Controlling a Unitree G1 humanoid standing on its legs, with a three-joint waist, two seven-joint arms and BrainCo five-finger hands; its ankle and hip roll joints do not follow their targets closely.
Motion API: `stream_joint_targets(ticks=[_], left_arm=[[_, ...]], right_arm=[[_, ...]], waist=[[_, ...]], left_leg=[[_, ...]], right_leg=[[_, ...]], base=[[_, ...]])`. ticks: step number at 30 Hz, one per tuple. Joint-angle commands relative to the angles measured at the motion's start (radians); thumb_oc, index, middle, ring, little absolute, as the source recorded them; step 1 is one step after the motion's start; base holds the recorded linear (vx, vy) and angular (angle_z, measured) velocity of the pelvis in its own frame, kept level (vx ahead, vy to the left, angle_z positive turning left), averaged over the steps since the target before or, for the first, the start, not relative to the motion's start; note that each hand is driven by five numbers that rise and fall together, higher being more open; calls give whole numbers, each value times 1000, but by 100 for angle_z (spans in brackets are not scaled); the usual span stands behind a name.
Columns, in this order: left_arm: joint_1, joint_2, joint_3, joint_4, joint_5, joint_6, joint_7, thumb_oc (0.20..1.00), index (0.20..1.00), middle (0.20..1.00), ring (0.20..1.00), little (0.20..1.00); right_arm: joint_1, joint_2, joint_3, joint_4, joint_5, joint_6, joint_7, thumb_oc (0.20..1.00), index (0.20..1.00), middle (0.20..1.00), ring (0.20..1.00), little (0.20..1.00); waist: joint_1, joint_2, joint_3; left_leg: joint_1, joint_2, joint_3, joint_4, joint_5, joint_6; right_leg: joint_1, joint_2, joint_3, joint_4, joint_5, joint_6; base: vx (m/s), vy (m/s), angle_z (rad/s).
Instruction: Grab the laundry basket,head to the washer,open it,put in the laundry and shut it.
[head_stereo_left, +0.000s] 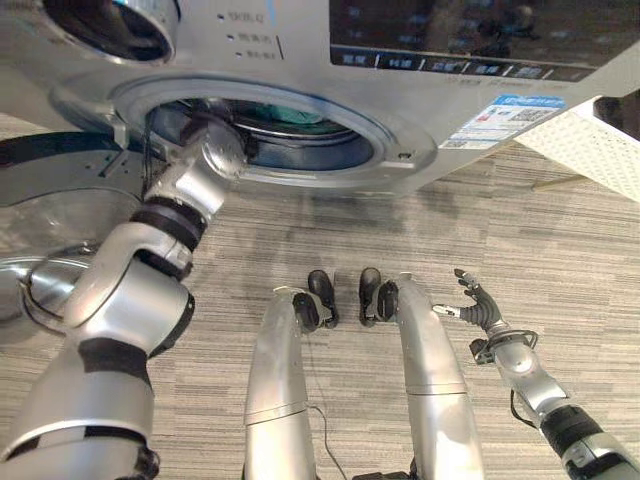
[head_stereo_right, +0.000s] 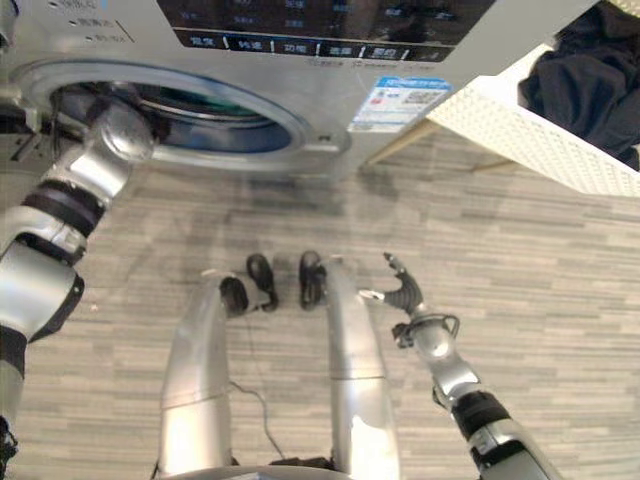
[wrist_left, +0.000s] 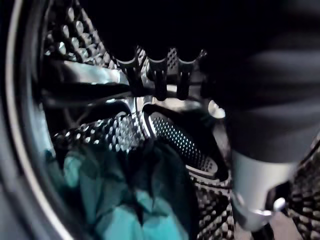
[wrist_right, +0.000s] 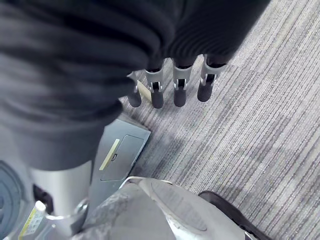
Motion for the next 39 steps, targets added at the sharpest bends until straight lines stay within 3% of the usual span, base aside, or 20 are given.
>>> stream_joint_targets(ticks=[1,6,10,15,16,18,21,23,24,27,28,29,30,31,32,33,35,38,39], left_arm=[[85,-41,87,-8,-14,-30,-24,1000,1000,1000,1000,1000],[358,-87,207,-188,-73,-58,-49,1000,1000,1000,1000,1000],[680,-136,300,-332,-111,-64,-113,1000,1000,1000,1000,1000],[1017,-197,402,-353,-155,-61,-196,1000,1000,1000,1000,1000],[1069,-205,419,-343,-153,-56,-211,1000,1000,1000,1000,1000],[1227,-223,447,-314,-104,-36,-253,1000,1000,1000,1000,1000],[1268,-269,420,-217,-61,-35,-265,1000,1000,1000,1000,1000],[1266,-300,412,-156,-30,-37,-259,1000,1000,1000,1000,1000],[1276,-325,389,-93,13,-33,-270,1000,1000,1000,1000,1000],[1273,-337,385,-65,26,-33,-270,1000,1000,1000,1000,1000],[1258,-341,377,-54,48,-36,-255,1000,1000,1000,1000,1000],[1249,-340,376,-55,50,-38,-247,1000,1000,1000,1000,1000],[1243,-339,379,-62,40,-43,-236,1000,1000,1000,1000,1000],[1243,-339,379,-62,40,-43,-236,1000,1000,1000,1000,1000],[1232,-337,376,-73,52,-44,-227,1000,1000,1000,1000,1000],[1231,-337,376,-73,52,-44,-227,1000,1000,1000,1000,1000],[1220,-329,387,-97,43,-46,-209,1000,1000,1000,1000,1000],[1219,-331,389,-97,55,-44,-202,1000,1000,1000,1000,1000],[1211,-338,384,-90,57,-44,-201,1000,1000,1000,1000,1000]], right_arm=[[114,24,7,-8,14,9,18,1000,1000,1000,1000,1000],[130,64,-6,30,4,40,13,1000,1000,1000,1000,1000],[163,84,-47,57,-9,70,18,1000,1000,1000,1000,1000],[212,94,-115,102,-23,97,34,1000,1000,1000,1000,1000],[219,97,-128,120,-26,100,39,1000,1000,1000,1000,1000],[260,97,-165,152,-41,105,54,1000,1000,1000,1000,1000],[252,108,-181,224,-24,104,44,1000,1000,1000,1000,1000],[244,118,-179,261,-33,109,44,1000,1000,1000,1000,1000],[258,132,-192,318,-16,115,52,1000,1000,1000,1000,1000],[255,146,-191,339,-3,119,55,1000,1000,1000,1000,1000],[250,156,-184,339,2,123,50,1000,1000,1000,1000,1000],[245,161,-178,332,1,123,48,1000,1000,1000,1000,1000],[244,166,-176,320,1,117,45,1000,1000,1000,1000,1000],[244,167,-176,320,1,118,45,1000,1000,1000,1000,1000],[242,179,-171,308,-10,111,39,1000,1000,1000,1000,1000],[242,179,-171,308,-10,111,39,1000,1000,1000,1000,1000],[225,182,-157,301,-42,113,18,1000,1000,1000,1000,1000],[227,181,-157,305,-59,122,7,1000,1000,1000,1000,1000],[231,178,-157,299,-57,127,2,1000,1000,1000,1000,1000]], waist=[[-26,-18,-93],[8,-27,-105],[34,-31,-123],[50,-27,-137],[49,-26,-141],[50,-27,-167],[73,-27,-205],[69,-14,-226],[41,-9,-265],[41,-8,-269],[39,-4,-260],[45,-3,-254],[63,1,-249],[64,1,-251],[81,9,-252],[81,9,-255],[114,20,-264],[115,18,-281],[94,25,-291]], left_leg=[[56,36,-133,-129,42,-75],[222,16,-123,-316,99,-106],[473,-7,-117,-556,162,-123],[784,-41,-121,-799,240,-141],[829,-42,-114,-849,283,-140],[979,-50,-124,-927,300,-137],[1064,-118,-283,-1046,362,-175],[1120,-123,-323,-1125,349,-160],[1187,-122,-271,-1158,334,-140],[1222,-108,-208,-1181,325,-132],[1242,-99,-148,-1183,312,-125],[1251,-89,-110,-1186,305,-125],[1260,-75,-70,-1189,301,-125],[1257,-75,-69,-1189,302,-126],[1276,-49,-3,-1206,302,-131],[1272,-49,-3,-1206,304,-131],[1324,-2,117,-1212,276,-143],[1358,2,184,-1218,255,-138],[1372,9,211,-1206,247,-146]], right_leg=[[113,-18,70,-158,-17,86],[265,-19,43,-327,34,107],[501,-2,32,-529,91,130],[819,23,38,-785,151,150],[870,27,35,-839,191,147],[1036,53,68,-970,225,150],[1169,59,121,-1124,289,184],[1192,83,170,-1148,295,199],[1211,83,236,-1163,327,219],[1211,92,283,-1169,341,227],[1198,103,312,-1152,348,239],[1181,101,297,-1139,355,245],[1167,80,228,-1128,354,252],[1165,80,230,-1129,356,252],[1167,14,13,-1124,333,245],[1164,14,12,-1126,336,244],[1182,-79,-263,-1095,308,244],[1209,-90,-284,-1135,318,257],[1209,-77,-233,-1155,316,257]], base=[[-45,-37,16],[-59,-44,20],[3,-31,17],[98,-53,7],[130,-43,9],[222,-50,-12],[216,68,-65],[202,145,-101],[232,181,-102],[86,124,-157],[-52,58,-138],[-91,51,-189],[-67,-4,-232],[-82,-80,-249],[-46,-75,-194],[16,-116,-128],[27,-108,-146],[66,-174,-191],[101,-178,-98]])
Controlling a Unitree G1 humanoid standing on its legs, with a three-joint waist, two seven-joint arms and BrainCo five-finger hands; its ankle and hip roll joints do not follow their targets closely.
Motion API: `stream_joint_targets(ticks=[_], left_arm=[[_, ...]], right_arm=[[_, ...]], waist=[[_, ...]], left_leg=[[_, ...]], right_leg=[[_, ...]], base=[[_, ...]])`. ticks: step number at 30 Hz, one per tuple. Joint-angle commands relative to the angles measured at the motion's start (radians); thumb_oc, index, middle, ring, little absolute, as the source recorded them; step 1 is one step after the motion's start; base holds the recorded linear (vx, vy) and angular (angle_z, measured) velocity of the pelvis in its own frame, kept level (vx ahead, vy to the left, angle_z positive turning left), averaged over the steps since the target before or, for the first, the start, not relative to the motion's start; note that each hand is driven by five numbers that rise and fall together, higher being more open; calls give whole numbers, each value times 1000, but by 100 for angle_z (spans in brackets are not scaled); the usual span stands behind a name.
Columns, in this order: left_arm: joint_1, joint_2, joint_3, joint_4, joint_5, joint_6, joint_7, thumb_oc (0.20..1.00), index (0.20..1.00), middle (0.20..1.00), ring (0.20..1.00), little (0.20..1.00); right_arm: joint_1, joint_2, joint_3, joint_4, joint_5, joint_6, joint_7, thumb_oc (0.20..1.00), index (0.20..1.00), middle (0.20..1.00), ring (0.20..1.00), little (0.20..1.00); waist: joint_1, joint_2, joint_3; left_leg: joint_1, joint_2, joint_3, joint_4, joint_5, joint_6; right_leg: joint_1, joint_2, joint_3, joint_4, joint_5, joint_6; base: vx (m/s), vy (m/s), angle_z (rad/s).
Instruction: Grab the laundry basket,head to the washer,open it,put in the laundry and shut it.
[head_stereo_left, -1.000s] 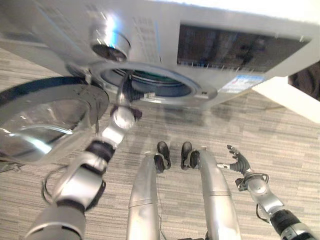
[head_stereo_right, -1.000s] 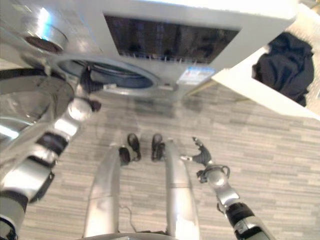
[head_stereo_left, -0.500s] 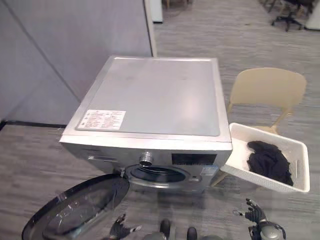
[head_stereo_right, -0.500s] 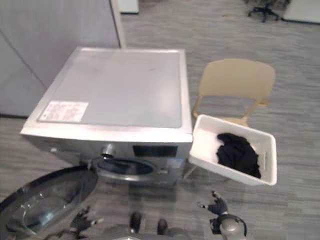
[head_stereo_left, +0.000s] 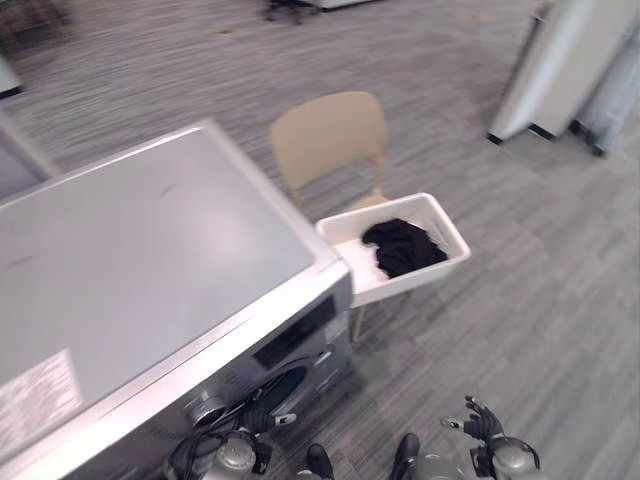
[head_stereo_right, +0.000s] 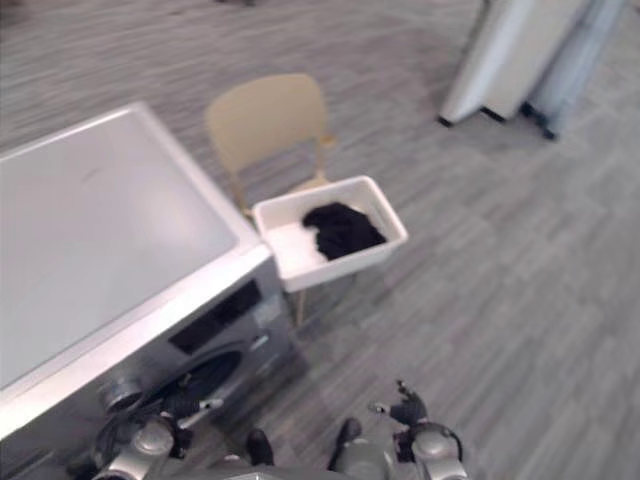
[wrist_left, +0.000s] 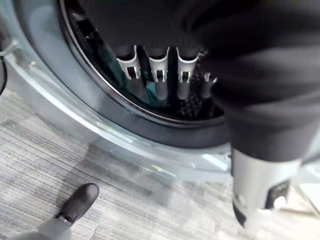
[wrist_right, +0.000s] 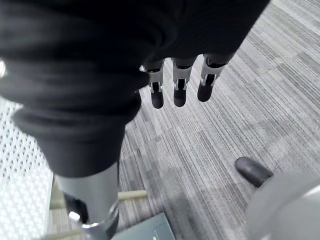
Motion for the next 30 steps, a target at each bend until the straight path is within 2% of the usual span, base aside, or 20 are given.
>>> stream_joint_targets(ticks=[1,2,3,5,7,8,9,11,12,13,15,16,19,22,23,24,25,27,28,30], left_arm=[[-78,-4,-34,-15,46,-52,25,1000,1000,1000,1000,1000],[-78,-5,-34,-14,46,-52,25,1000,1000,1000,1000,1000],[-90,-22,-51,-20,36,-57,21,1000,1000,1000,1000,1000],[-99,-41,-65,-24,28,-56,17,1000,1000,1000,1000,1000],[-99,-42,-65,-24,28,-56,17,1000,1000,1000,1000,1000],[-108,-63,-91,-23,6,-59,19,1000,1000,1000,1000,1000],[-110,-68,-97,-23,2,-62,23,1000,1000,1000,1000,1000],[-108,-74,-103,-22,3,-63,24,1000,1000,1000,1000,1000],[-112,-81,-111,-11,3,-60,25,1000,1000,1000,1000,1000],[-112,-80,-111,-11,3,-60,25,1000,1000,1000,1000,1000],[-112,-79,-110,-10,5,-55,24,1000,1000,1000,1000,1000],[-112,-74,-109,-10,15,-54,25,1000,1000,1000,1000,1000],[-92,-72,-90,-6,15,-54,25,1000,1000,1000,1000,1000],[-66,-59,-58,7,7,-57,32,1000,1000,1000,1000,1000],[-55,-40,-42,-6,-5,-58,34,1000,1000,1000,1000,1000],[-55,-40,-42,-6,-5,-58,34,1000,1000,1000,1000,1000],[-52,-31,-33,-13,-7,-56,35,1000,1000,1000,1000,1000],[-51,-16,-23,-12,-5,-58,40,1000,1000,1000,1000,1000],[-52,-14,-23,-8,0,-59,46,1000,1000,1000,1000,1000],[-52,-15,-23,-8,0,-59,46,1000,1000,1000,1000,1000]], right_arm=[[-15,-59,-9,-23,-36,-5,-36,1000,1000,1000,1000,1000],[-15,-60,-9,-24,-35,-5,-36,1000,1000,1000,1000,1000],[-2,-76,-18,-34,-29,-5,-41,1000,1000,1000,1000,1000],[11,-88,-30,-42,-22,-2,-45,1000,1000,1000,1000,1000],[12,-88,-30,-42,-22,-2,-45,1000,1000,1000,1000,1000],[16,-92,-38,-41,-9,-5,-56,1000,1000,1000,1000,1000],[17,-91,-38,-50,-6,-10,-57,1000,1000,1000,1000,1000],[16,-90,-38,-54,-5,-11,-57,1000,1000,1000,1000,1000],[9,-91,-30,-45,-9,-13,-59,1000,1000,1000,1000,1000],[8,-91,-30,-45,-9,-13,-59,1000,1000,1000,1000,1000],[0,-94,-26,-34,-11,-12,-65,1000,1000,1000,1000,1000],[5,-96,-26,-37,-9,-13,-74,1000,1000,1000,1000,1000],[19,-93,-22,-41,-24,-10,-73,1000,1000,1000,1000,1000],[6,-74,-3,-4,-40,-9,-64,1000,1000,1000,1000,1000],[-5,-66,10,11,-51,-10,-54,1000,1000,1000,1000,1000],[-5,-66,10,11,-51,-10,-54,1000,1000,1000,1000,1000],[-16,-67,15,15,-62,-7,-51,1000,1000,1000,1000,1000],[-29,-67,17,5,-66,-10,-45,1000,1000,1000,1000,1000],[-34,-65,17,-13,-61,-15,-44,1000,1000,1000,1000,1000],[-34,-66,17,-13,-61,-15,-44,1000,1000,1000,1000,1000]], waist=[[-4,9,-30],[-2,10,-30],[-19,24,-14],[-26,28,5],[-26,30,6],[-9,28,28],[2,16,32],[6,13,32],[18,13,35],[17,12,33],[25,20,34],[29,22,39],[29,28,33],[54,-1,8],[77,-15,6],[78,-14,3],[84,-19,11],[79,-18,21],[70,-13,31],[71,-11,27]], left_leg=[[42,8,-109,62,-99,3],[41,10,-107,66,-101,2],[16,35,-108,176,-123,-8],[-22,68,-127,294,-113,-23],[-25,71,-129,301,-115,-25],[-99,20,-281,359,-79,-38],[-142,-42,-342,332,-82,-22],[-150,-68,-375,297,-99,-17],[-188,-107,-428,240,-72,-16],[-191,-109,-428,237,-69,-16],[-228,-111,-418,167,-7,-24],[-264,-86,-337,125,46,-36],[-216,-78,-297,63,51,-15],[-171,-95,-305,59,30,10],[-141,-99,-311,46,14,26],[-146,-97,-310,46,16,25],[-125,-101,-316,44,4,38],[-93,-104,-340,33,-5,52],[-61,-115,-380,13,-5,58],[-65,-113,-379,14,-4,58]], right_leg=[[33,65,149,-127,0,54],[33,67,151,-128,1,53],[46,86,192,-156,-4,42],[74,100,208,-182,-15,22],[76,102,207,-184,-15,20],[109,126,242,-212,-27,-5],[101,124,262,-221,-11,-7],[104,127,277,-229,-12,-1],[119,143,305,-247,-11,6],[115,142,304,-248,-10,6],[134,166,316,-266,-12,11],[156,185,312,-282,-22,12],[183,207,303,-279,-44,15],[198,191,296,-216,-77,21],[173,176,279,-97,-84,40],[169,177,280,-98,-82,39],[141,160,263,-11,-79,62],[72,139,259,143,-34,104],[25,142,284,211,-26,103],[22,144,284,207,-23,102]], base=[[100,-182,-87],[80,-206,-112],[68,-224,-95],[69,-185,-44],[75,-89,-39],[124,-154,-33],[167,-165,-26],[108,-40,-48],[128,-35,-63],[178,-44,-42],[136,-28,-23],[129,-28,-1],[246,63,-10],[253,109,1],[141,68,19],[107,59,11],[43,44,11],[110,44,30],[116,7,39],[67,-19,84]])
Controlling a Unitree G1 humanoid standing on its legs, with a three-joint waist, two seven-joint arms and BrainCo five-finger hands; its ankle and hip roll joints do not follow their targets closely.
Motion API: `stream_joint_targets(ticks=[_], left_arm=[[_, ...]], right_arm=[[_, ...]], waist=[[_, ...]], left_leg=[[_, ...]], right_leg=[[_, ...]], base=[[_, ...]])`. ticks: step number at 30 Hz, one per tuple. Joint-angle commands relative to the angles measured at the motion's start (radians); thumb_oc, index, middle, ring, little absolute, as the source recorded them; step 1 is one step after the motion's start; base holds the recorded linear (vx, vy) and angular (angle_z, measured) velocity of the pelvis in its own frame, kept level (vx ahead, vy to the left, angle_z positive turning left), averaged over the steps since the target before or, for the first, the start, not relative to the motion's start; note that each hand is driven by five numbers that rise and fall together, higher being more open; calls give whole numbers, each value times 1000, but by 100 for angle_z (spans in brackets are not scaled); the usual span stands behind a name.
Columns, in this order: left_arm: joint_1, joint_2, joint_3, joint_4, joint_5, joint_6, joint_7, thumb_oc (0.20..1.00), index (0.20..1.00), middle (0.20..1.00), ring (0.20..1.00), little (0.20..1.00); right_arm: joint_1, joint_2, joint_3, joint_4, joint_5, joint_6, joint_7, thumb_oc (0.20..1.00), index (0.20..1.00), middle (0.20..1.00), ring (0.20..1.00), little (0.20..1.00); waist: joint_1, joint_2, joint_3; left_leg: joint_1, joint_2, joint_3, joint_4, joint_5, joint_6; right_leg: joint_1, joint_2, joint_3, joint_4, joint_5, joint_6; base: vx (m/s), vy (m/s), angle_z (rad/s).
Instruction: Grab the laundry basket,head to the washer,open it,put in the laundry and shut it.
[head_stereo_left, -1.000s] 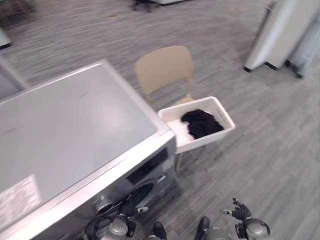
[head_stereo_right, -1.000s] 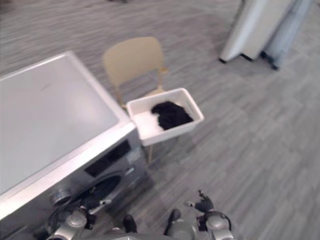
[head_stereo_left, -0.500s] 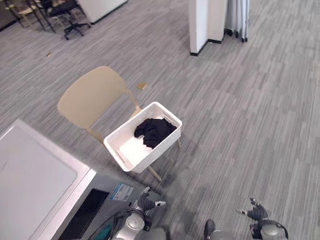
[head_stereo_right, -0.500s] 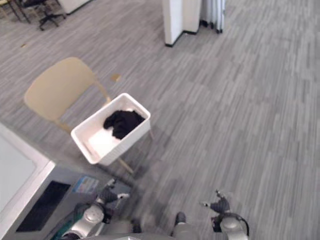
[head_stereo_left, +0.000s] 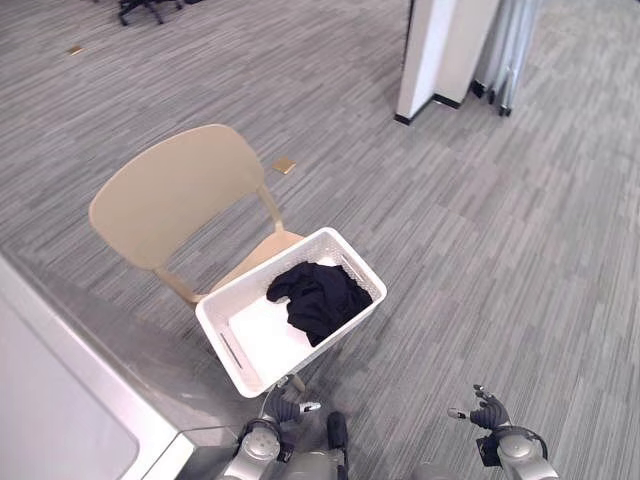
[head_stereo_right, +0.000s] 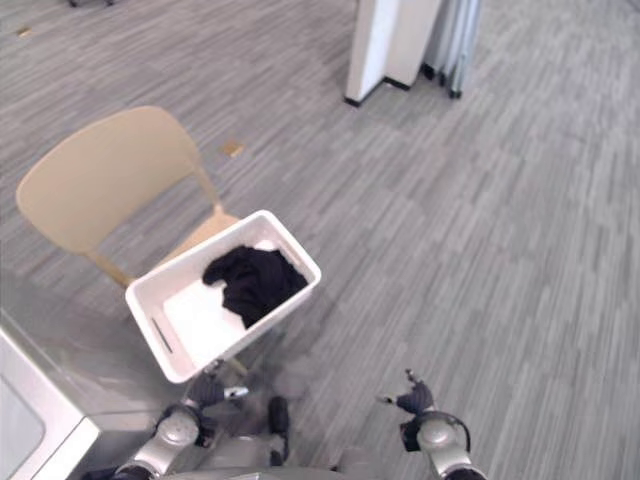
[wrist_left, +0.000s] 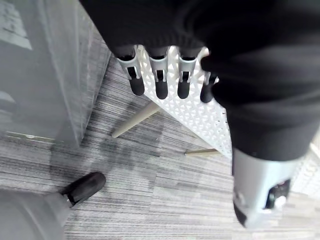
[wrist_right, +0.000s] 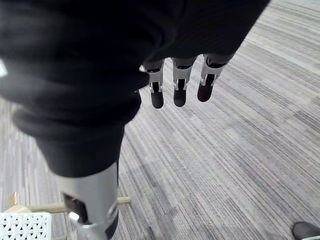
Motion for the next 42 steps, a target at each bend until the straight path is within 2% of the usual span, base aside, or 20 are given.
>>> stream_joint_targets(ticks=[1,2,3,4,5,7,8,10,12,16,17,18,20,25,28,32,33,36,37,42], left_arm=[[17,56,51,-22,-13,-34,35,1000,1000,1000,1000,1000],[13,54,49,-19,-14,-35,35,1000,1000,1000,1000,1000],[8,50,42,-9,-13,-35,35,1000,1000,1000,1000,1000],[3,48,39,-5,-11,-33,32,1000,1000,1000,1000,1000],[3,48,39,-5,-11,-33,32,1000,1000,1000,1000,1000],[-12,42,31,38,-9,-30,32,1000,1000,1000,1000,1000],[-12,42,31,38,-9,-31,32,1000,1000,1000,1000,1000],[-4,31,41,61,-13,-31,30,1000,1000,1000,1000,1000],[12,28,51,62,-26,-28,23,1000,1000,1000,1000,1000],[37,36,72,52,-34,-19,18,1000,1000,1000,1000,1000],[37,40,72,40,-35,-18,20,1000,1000,1000,1000,1000],[44,48,72,5,-34,-18,18,1000,1000,1000,1000,1000],[53,53,79,-1,-30,-17,17,1000,1000,1000,1000,1000],[80,86,100,26,7,-18,20,1000,1000,1000,1000,1000],[76,101,106,31,4,-22,23,1000,1000,1000,1000,1000],[50,127,99,38,-14,-36,39,1000,1000,1000,1000,1000],[48,127,100,39,-14,-36,39,1000,1000,1000,1000,1000],[23,138,98,35,-39,-46,56,1000,1000,1000,1000,1000],[-2,141,86,43,-59,-53,67,1000,1000,1000,1000,1000],[-50,142,67,49,-109,-68,91,1000,1000,1000,1000,1000]], right_arm=[[0,-31,-4,-49,-23,-25,-2,1000,1000,1000,1000,1000],[-3,-33,-3,-53,-20,-28,-5,1000,1000,1000,1000,1000],[-7,-37,1,-58,-14,-27,-7,1000,1000,1000,1000,1000],[-6,-39,1,-59,-13,-26,-6,1000,1000,1000,1000,1000],[-6,-39,1,-59,-13,-26,-6,1000,1000,1000,1000,1000],[-1,-44,3,-57,-13,-22,-7,1000,1000,1000,1000,1000],[-1,-44,3,-57,-13,-22,-7,1000,1000,1000,1000,1000],[3,-45,9,-70,-29,-25,3,1000,1000,1000,1000,1000],[2,-55,19,-91,-48,-25,8,1000,1000,1000,1000,1000],[10,-104,11,-243,-97,-42,-6,1000,1000,1000,1000,1000],[12,-119,6,-280,-113,-43,-13,1000,1000,1000,1000,1000],[12,-151,-1,-354,-150,-43,-22,1000,1000,1000,1000,1000],[6,-180,11,-398,-201,-42,-25,1000,1000,1000,1000,1000],[-74,-269,96,-473,-336,-44,-19,1000,1000,1000,1000,1000],[-125,-284,137,-447,-352,-41,-21,1000,1000,1000,1000,1000],[-276,-283,259,-252,-426,-4,-49,1000,1000,1000,1000,1000],[-280,-282,260,-249,-426,-5,-51,1000,1000,1000,1000,1000],[-372,-260,319,-112,-455,24,-70,1000,1000,1000,1000,1000],[-431,-235,350,-5,-466,41,-87,1000,1000,1000,1000,1000],[-533,-222,368,182,-468,76,-126,1000,1000,1000,1000,1000]], waist=[[4,19,-24],[2,22,-23],[-10,25,-23],[-17,21,-19],[-16,22,-22],[-24,2,-23],[-26,2,-22],[-20,-9,-39],[-12,-12,-52],[-1,-14,-49],[-4,-15,-45],[-9,-16,-38],[-9,-16,-37],[28,-41,-46],[46,-51,-39],[105,-55,-6],[102,-55,-8],[129,-40,19],[149,-23,41],[179,17,84]], left_leg=[[23,17,28,30,-103,-91],[23,15,7,28,-101,-92],[21,5,-56,31,-102,-93],[22,-3,-88,36,-104,-93],[19,-2,-87,36,-104,-93],[12,-29,-166,61,-116,-102],[13,-29,-168,62,-116,-102],[12,-35,-177,62,-128,-109],[6,-28,-188,66,-123,-118],[-13,-21,-208,72,-110,-140],[-23,-16,-197,74,-107,-142],[-40,4,-138,72,-105,-140],[-41,17,-100,66,-102,-136],[-36,22,-101,49,-98,-131],[-46,20,-117,47,-93,-133],[-87,11,-159,46,-79,-143],[-93,11,-160,47,-76,-143],[-137,5,-184,50,-58,-153],[-171,3,-204,49,-37,-163],[-235,-1,-231,41,2,-179]], right_leg=[[-63,20,52,-200,120,25],[-70,26,73,-236,109,12],[-104,50,176,-296,115,-3],[-108,58,234,-328,127,-3],[-110,59,234,-331,130,-3],[-103,67,331,-421,169,-1],[-100,66,329,-422,169,-1],[-59,39,286,-486,179,0],[-39,47,290,-512,189,-9],[11,37,197,-566,181,-27],[16,31,169,-570,177,-26],[20,19,120,-570,168,-25],[24,16,92,-567,164,-24],[33,11,43,-547,137,-25],[22,9,29,-532,128,-27],[-18,0,-19,-499,111,-37],[-22,0,-20,-500,114,-36],[-64,-4,-37,-485,116,-42],[-98,-7,-53,-470,116,-48],[-172,-11,-73,-432,114,-57]], base=[[81,-66,101],[146,-130,78],[114,-138,80],[88,-107,103],[55,-105,153],[47,-149,137],[39,-135,108],[56,-136,150],[104,-177,93],[68,-132,56],[10,-65,112],[23,-16,117],[70,13,122],[137,24,33],[40,-10,23],[-2,-32,36],[-55,-51,30],[-66,-18,36],[-127,-39,23],[-84,-12,24]])
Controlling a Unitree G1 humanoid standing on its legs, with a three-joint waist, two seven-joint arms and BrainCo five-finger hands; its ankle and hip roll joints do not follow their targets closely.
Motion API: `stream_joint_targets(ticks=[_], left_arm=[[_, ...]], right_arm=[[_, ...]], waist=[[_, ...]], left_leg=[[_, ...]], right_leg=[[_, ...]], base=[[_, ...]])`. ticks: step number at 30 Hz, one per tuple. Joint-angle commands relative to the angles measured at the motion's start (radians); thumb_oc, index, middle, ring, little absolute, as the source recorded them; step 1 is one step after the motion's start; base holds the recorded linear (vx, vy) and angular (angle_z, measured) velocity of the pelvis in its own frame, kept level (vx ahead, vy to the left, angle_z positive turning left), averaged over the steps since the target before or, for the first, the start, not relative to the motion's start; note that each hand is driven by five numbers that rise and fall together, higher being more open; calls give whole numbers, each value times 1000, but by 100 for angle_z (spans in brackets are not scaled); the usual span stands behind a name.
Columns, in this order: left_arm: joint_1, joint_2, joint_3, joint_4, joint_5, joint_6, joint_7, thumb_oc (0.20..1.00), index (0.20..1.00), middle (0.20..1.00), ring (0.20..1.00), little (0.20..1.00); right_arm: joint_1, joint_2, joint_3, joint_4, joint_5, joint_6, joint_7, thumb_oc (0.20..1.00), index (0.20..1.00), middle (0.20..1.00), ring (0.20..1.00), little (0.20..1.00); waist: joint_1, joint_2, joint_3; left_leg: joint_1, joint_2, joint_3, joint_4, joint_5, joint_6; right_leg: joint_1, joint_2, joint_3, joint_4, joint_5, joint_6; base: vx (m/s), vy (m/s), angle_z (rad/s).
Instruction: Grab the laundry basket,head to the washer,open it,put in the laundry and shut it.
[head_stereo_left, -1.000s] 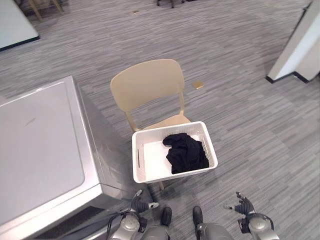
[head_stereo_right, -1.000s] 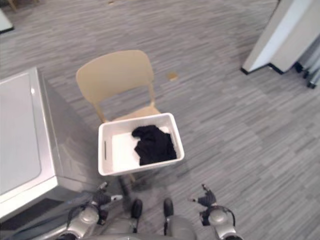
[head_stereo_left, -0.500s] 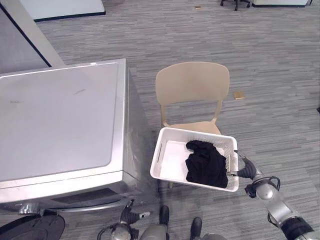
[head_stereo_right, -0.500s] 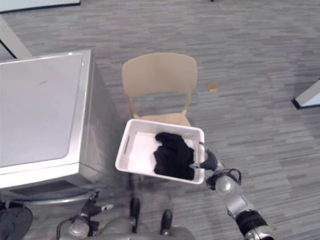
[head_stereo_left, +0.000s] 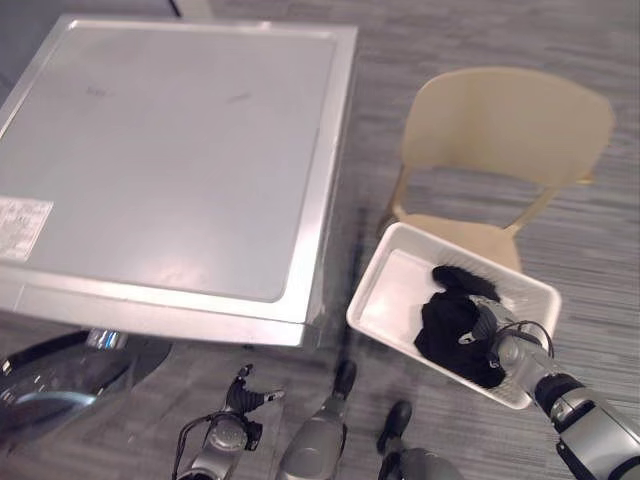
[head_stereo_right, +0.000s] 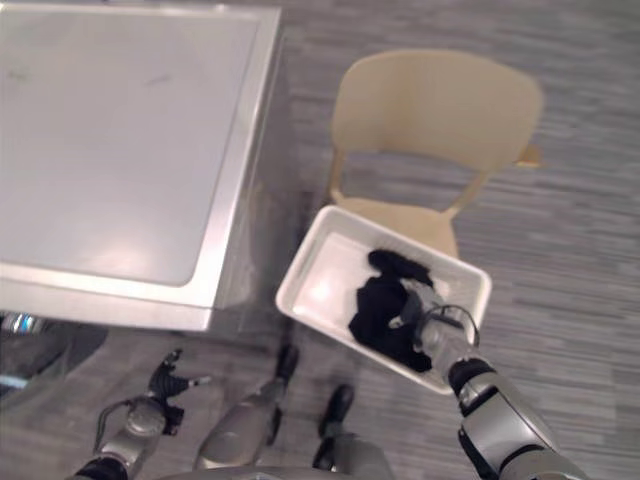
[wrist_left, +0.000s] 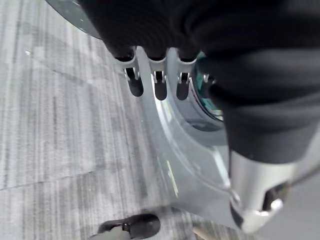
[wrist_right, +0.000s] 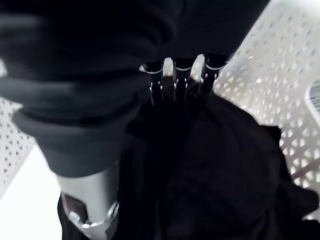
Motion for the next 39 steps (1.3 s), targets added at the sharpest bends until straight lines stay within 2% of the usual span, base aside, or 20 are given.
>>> stream_joint_targets(ticks=[1,3,4,5,6,9,15,17,20,23,27,28,29,32,33,34,37,38,39], left_arm=[[-35,10,-13,4,-81,-48,39,1000,1000,1000,1000,1000],[-60,5,-29,2,-101,-53,42,1000,1000,1000,1000,1000],[-77,6,-44,-5,-119,-53,39,1000,1000,1000,1000,1000],[-77,6,-44,-5,-119,-53,39,1000,1000,1000,1000,1000],[-81,4,-46,-5,-123,-52,35,1000,1000,1000,1000,1000],[-59,-1,-40,-4,-121,-43,17,1000,1000,1000,1000,1000],[-6,5,-5,-45,-116,-27,-4,1000,1000,1000,1000,1000],[21,11,16,-78,-113,-23,-9,1000,1000,1000,1000,1000],[94,7,78,-147,-117,-8,-24,1000,1000,1000,1000,1000],[113,-6,100,-149,-112,3,-29,1000,1000,1000,1000,1000],[138,-15,113,-162,-110,10,-35,1000,1000,1000,1000,1000],[163,-4,122,-197,-116,17,-45,1000,1000,1000,1000,1000],[153,6,120,-208,-101,16,-43,1000,1000,1000,1000,1000],[127,21,127,-222,-102,11,-32,1000,1000,1000,1000,1000],[127,21,127,-222,-102,11,-32,1000,1000,1000,1000,1000],[117,31,128,-255,-108,7,-20,1000,1000,1000,1000,1000],[122,27,128,-327,-143,-6,-6,1000,1000,1000,1000,1000],[123,28,129,-329,-143,-5,-6,1000,1000,1000,1000,1000],[134,16,131,-395,-182,-7,-3,1000,1000,1000,1000,1000]], right_arm=[[-49,-40,38,75,-33,33,-64,1000,1000,1000,1000,1000],[-75,-37,23,160,-3,46,-67,1000,1000,1000,1000,1000],[-90,-31,-12,192,73,52,-57,705,705,705,705,705],[-89,-31,-12,192,73,52,-57,551,551,551,551,551],[-82,-17,-29,174,119,45,-50,200,200,200,200,200],[-25,1,-104,53,280,8,-33,200,200,200,200,200],[71,18,-220,-165,451,-33,-10,200,200,200,200,200],[120,26,-272,-280,528,-58,2,200,200,200,200,200],[243,22,-349,-603,657,-110,84,200,200,200,200,200],[277,-6,-364,-748,688,-126,137,200,200,200,200,200],[310,9,-388,-866,755,-136,176,200,200,200,200,200],[362,39,-424,-982,836,-155,210,200,200,200,200,200],[382,46,-435,-1030,855,-174,222,200,200,200,200,200],[404,60,-454,-1082,892,-189,228,200,200,200,200,200],[404,60,-455,-1083,892,-188,228,200,200,200,200,200],[414,71,-468,-1109,902,-189,228,200,200,200,200,200],[370,84,-438,-1111,928,-192,222,200,200,200,200,200],[370,84,-438,-1111,928,-192,222,200,200,200,200,200],[334,90,-415,-1110,953,-208,214,200,200,200,200,200]], waist=[[17,17,7],[30,44,21],[38,67,28],[38,67,28],[36,70,30],[21,64,20],[-10,42,-8],[-24,33,-21],[-57,18,-61],[-66,7,-86],[-73,2,-102],[-82,-1,-95],[-96,-3,-89],[-100,-11,-95],[-100,-9,-97],[-100,-16,-112],[-76,-20,-123],[-77,-20,-123],[-51,-1,-121]], left_leg=[[-23,-11,8,11,-49,-45],[-47,-15,0,6,-35,-49],[-66,-17,-13,1,-22,-54],[-67,-17,-13,0,-22,-54],[-67,-18,-16,-3,-20,-54],[-43,-19,-17,-14,-24,-55],[12,-11,-1,-24,-43,-52],[38,-8,10,-27,-52,-49],[105,-5,33,-30,-79,-34],[152,-6,46,-22,-108,-20],[196,-4,63,1,-142,-1],[205,-4,47,39,-146,1],[192,-3,24,51,-135,-3],[154,-4,-35,77,-115,-17],[150,-2,-36,77,-113,-17],[115,-1,-81,90,-93,-33],[63,12,-118,75,-43,-67],[63,11,-119,74,-43,-67],[13,51,-133,31,32,-102]], right_leg=[[-165,-62,37,220,-89,24],[-193,-65,26,228,-86,21],[-212,-65,18,230,-85,21],[-212,-65,18,230,-85,21],[-214,-64,19,229,-85,22],[-185,-60,24,211,-88,25],[-126,-54,44,177,-89,28],[-103,-53,52,166,-87,31],[-48,-51,85,157,-86,43],[-11,-56,95,175,-96,48],[16,-64,109,219,-109,57],[2,-58,159,320,-115,68],[-20,-35,241,397,-102,78],[0,-17,360,463,-88,75],[-2,-15,359,460,-85,75],[24,6,436,495,-74,70],[106,43,472,354,-197,30],[108,43,471,353,-197,30],[114,70,435,273,-232,10]], base=[[-90,-3,2],[-99,2,18],[-91,0,23],[-68,-5,17],[-12,-5,8],[5,-7,3],[22,14,-1],[66,44,-14],[108,85,-29],[77,81,-35],[48,41,-28],[-132,-77,5],[-189,-135,31],[-173,-185,60],[-181,-277,108],[-205,-324,93],[-251,-312,57],[-351,-353,47],[-379,-351,41]])
